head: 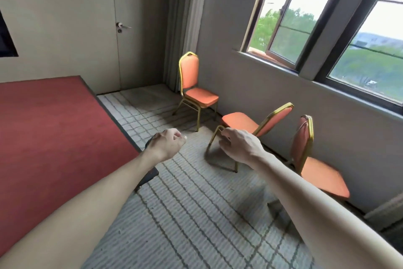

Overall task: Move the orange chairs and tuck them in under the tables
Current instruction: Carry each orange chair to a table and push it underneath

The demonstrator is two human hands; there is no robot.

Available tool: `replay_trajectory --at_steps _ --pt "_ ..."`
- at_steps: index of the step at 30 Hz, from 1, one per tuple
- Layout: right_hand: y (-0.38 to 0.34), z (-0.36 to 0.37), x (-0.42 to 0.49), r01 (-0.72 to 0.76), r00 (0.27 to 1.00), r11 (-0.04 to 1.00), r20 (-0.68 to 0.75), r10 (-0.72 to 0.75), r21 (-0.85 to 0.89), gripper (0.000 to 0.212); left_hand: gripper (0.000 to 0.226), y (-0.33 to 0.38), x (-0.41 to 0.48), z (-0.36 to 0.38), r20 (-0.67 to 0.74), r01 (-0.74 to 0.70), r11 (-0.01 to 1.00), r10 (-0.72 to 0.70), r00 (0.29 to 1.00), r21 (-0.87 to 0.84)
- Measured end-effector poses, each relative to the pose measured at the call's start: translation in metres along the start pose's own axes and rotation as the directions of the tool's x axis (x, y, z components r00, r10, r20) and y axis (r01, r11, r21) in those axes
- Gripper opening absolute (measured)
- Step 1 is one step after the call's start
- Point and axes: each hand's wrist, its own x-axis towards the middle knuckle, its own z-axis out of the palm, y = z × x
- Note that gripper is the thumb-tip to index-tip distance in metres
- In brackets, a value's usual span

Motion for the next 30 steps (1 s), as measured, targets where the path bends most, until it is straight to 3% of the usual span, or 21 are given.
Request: replay_trajectory --at_steps 9,15,19,30 --pt "0.065 0.047 0.225 -0.165 0.986 0.983 -0.026 0.167 0.079 0.024 0.045 0.008 0.223 -0.012 -0.012 0.025 0.999 -0.026 1.0 -0.045" --pt "0.114 0.095 0.396 -0.183 0.978 0.948 -0.053 0.203 0.26 0.034 0.056 0.02 0.402 0.01 -0.118 0.153 0.895 -0.22 0.968 -0.42" --pt "0.154 0.116 0.518 -0.212 0.974 0.916 0.001 0.225 0.34 0.035 0.032 0.037 0.513 0.041 -0.08 0.201 0.832 -0.28 0.957 -0.518" --pt "0.246 0.184 0.779 -0.248 0.968 0.888 0.117 0.22 0.388 0.038 0.031 0.012 0.802 0.064 -0.048 0.289 0.836 -0.35 0.936 -0.467"
